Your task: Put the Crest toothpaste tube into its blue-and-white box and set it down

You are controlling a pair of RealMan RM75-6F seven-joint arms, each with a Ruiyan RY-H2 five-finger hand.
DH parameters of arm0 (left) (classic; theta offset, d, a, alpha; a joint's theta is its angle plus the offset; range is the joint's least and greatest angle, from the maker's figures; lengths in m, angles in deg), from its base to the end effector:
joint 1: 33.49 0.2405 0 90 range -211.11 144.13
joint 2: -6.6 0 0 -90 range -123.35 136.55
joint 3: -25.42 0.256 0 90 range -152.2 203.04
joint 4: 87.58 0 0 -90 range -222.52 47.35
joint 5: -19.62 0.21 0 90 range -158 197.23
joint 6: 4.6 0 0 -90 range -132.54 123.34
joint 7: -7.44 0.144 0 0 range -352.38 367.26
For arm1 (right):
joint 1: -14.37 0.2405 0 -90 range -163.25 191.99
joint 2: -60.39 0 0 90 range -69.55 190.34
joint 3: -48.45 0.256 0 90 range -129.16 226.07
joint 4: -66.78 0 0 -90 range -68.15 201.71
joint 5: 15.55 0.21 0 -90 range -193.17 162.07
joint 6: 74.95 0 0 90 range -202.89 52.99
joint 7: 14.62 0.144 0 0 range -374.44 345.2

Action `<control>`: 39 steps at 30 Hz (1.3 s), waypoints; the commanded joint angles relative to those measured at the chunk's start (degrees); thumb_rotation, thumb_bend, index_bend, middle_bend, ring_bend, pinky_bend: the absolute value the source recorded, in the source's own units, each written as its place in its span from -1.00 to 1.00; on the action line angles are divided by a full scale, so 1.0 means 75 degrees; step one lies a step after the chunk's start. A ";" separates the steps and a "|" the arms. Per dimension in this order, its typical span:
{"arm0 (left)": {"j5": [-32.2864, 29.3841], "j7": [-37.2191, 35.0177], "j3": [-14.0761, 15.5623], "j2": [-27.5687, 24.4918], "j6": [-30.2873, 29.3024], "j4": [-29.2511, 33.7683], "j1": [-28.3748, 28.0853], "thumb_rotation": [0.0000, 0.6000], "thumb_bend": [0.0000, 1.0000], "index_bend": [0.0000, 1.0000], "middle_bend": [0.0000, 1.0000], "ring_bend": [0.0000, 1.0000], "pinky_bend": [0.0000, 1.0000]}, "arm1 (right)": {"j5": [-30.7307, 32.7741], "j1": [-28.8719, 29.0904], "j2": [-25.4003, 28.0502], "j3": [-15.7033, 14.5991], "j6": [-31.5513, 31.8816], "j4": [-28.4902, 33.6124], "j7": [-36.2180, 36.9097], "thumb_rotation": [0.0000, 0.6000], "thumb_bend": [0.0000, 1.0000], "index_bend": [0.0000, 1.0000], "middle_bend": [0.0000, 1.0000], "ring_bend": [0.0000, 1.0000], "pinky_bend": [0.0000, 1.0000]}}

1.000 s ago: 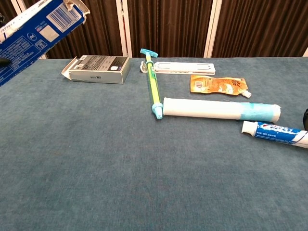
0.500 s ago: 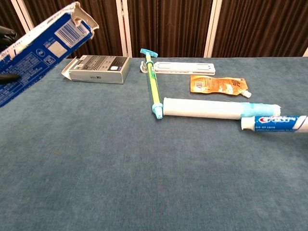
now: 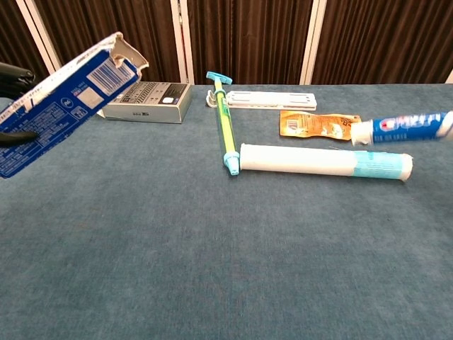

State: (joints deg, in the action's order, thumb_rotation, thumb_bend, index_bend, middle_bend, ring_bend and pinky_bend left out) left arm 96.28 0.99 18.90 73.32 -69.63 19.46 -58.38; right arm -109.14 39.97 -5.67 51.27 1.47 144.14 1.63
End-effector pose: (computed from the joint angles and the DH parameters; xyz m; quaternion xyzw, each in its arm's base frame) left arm -0.1955 0.2633 0.0906 -0.6206 -0.5157 -0.4636 0.3661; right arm -0.2677 -0.2961 0.1499 0.7035 -0.3090 0.4536 0.4514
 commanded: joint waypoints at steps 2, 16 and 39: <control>0.0278 -0.0380 0.0145 0.0231 0.0035 -0.0292 0.0027 1.00 -0.23 -0.09 -0.21 -0.71 -0.71 | -0.0198 0.0328 0.1061 0.0620 0.0379 0.1631 -0.0553 1.00 0.52 0.71 0.65 0.01 -1.00; 0.0643 -0.0937 0.0455 0.0732 0.0190 -0.1285 0.0052 1.00 -0.23 -0.08 -0.21 -0.71 -0.71 | 0.0276 0.1041 0.1749 0.0911 -0.1073 0.2305 -0.1639 1.00 0.53 0.62 0.67 -0.06 -1.00; 0.0579 -0.0663 0.0496 0.1370 0.0274 -0.1781 -0.0006 1.00 -0.23 -0.08 -0.21 -0.71 -0.71 | -0.0566 0.1276 0.3936 0.1253 -0.1359 0.4695 -0.3107 1.00 0.52 0.62 0.67 -0.06 -1.00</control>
State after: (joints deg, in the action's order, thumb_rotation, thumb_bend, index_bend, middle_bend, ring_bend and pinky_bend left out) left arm 100.51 -4.03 22.59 83.45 -67.61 6.23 -58.36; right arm -112.38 49.50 22.62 60.50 -8.31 177.69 -20.63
